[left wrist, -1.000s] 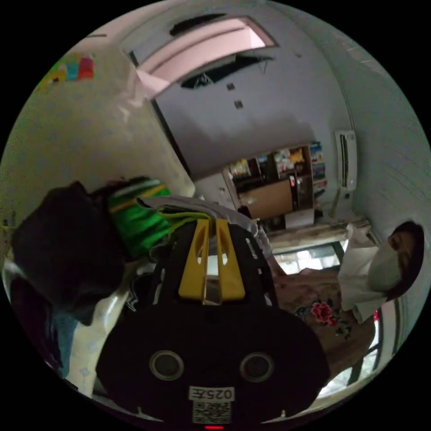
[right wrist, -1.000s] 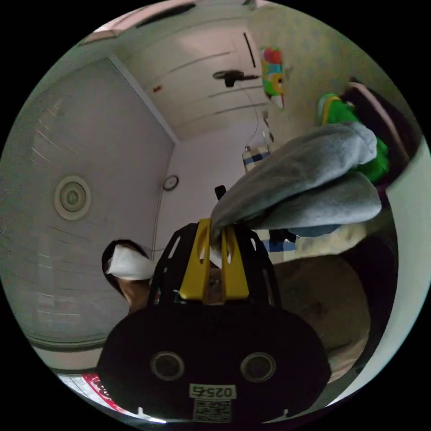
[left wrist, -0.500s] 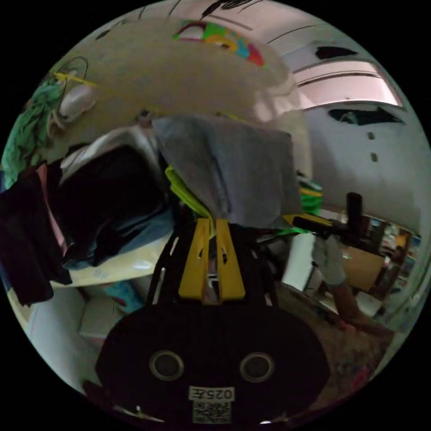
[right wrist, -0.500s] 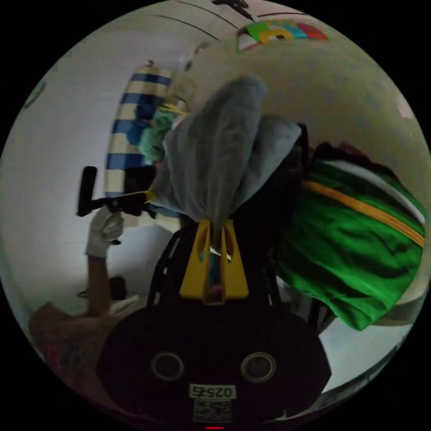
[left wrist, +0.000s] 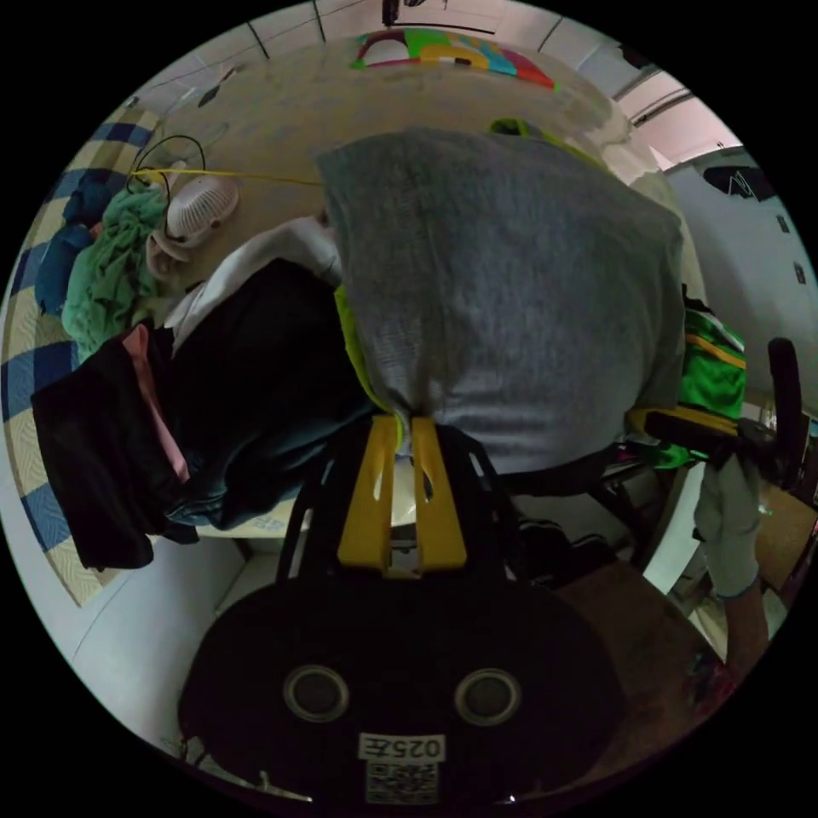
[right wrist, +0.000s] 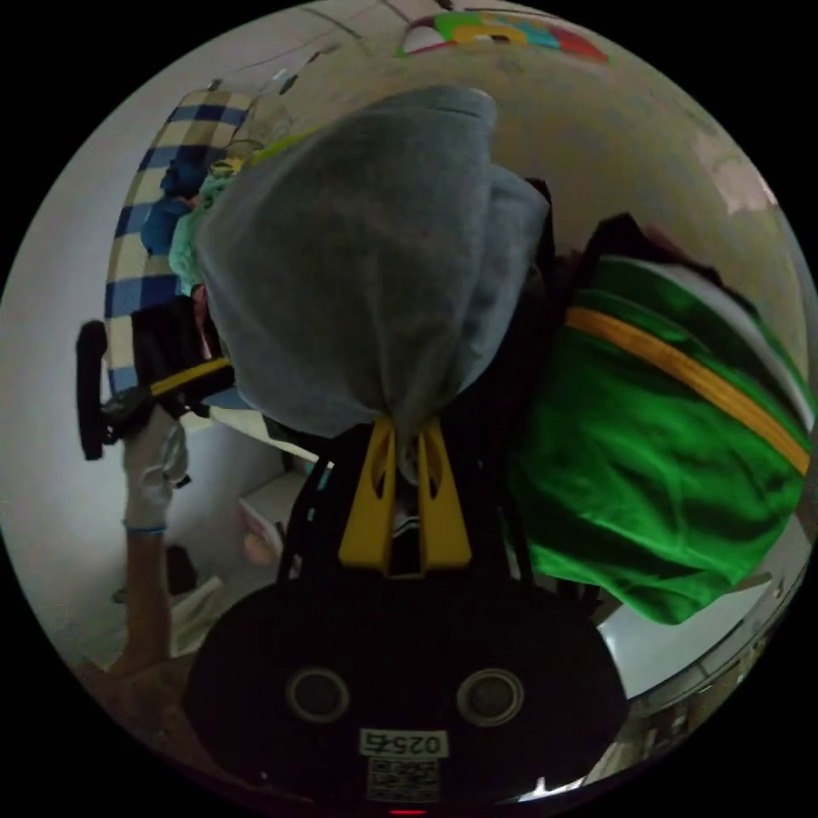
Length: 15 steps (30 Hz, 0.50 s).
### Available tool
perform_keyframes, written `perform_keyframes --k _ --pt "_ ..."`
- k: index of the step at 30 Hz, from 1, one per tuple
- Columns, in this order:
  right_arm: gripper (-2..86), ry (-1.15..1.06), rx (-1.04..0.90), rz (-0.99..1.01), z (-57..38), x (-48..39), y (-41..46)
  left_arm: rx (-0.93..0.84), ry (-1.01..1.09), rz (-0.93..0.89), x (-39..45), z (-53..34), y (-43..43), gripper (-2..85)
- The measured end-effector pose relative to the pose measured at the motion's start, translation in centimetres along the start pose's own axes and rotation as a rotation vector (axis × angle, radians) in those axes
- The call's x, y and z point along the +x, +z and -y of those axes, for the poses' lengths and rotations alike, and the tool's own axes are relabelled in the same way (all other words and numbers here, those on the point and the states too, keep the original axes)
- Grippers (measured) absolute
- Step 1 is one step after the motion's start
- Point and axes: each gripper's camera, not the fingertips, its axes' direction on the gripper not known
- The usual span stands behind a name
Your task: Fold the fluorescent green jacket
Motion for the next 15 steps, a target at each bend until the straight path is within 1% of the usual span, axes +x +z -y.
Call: perform_keyframes --k 1,3,5,7,9,11,13,15 --pt "4.4 0.026 -0.009 0.039 0.1 0.5 0.0 -0.004 0.010 0.015 0.2 0.2 0.4 -0.5" --pt "4.9 0.081 -0.019 0.181 -0.2 2.0 -0.3 -0.066 0.072 0.081 1.3 0.8 1.5 1.2" --pt "4.9 0.074 0.032 0.229 -1.5 2.6 -1.6 -0.080 0.113 0.131 1.9 0.6 0.7 4.2" --pt "5.0 0.036 0.100 0.204 -3.7 2.8 -3.5 -0.035 0.088 0.182 1.8 -0.5 -1.3 5.7" --pt "5.9 0.000 0.188 0.158 -7.7 3.7 -6.2 0.082 0.011 0.242 1.7 -3.3 -5.2 6.5" --pt "6.1 0.020 0.245 0.139 -11.1 5.2 -7.9 0.180 -0.001 0.252 3.0 -5.9 -7.8 6.4" --pt "6.1 0.061 0.303 0.154 -14.8 6.9 -9.2 0.269 0.032 0.193 5.3 -8.1 -9.5 6.2" --pt "6.2 0.138 0.382 0.172 -19.9 9.1 -10.5 0.340 0.120 0.104 9.8 -9.9 -9.9 6.1"
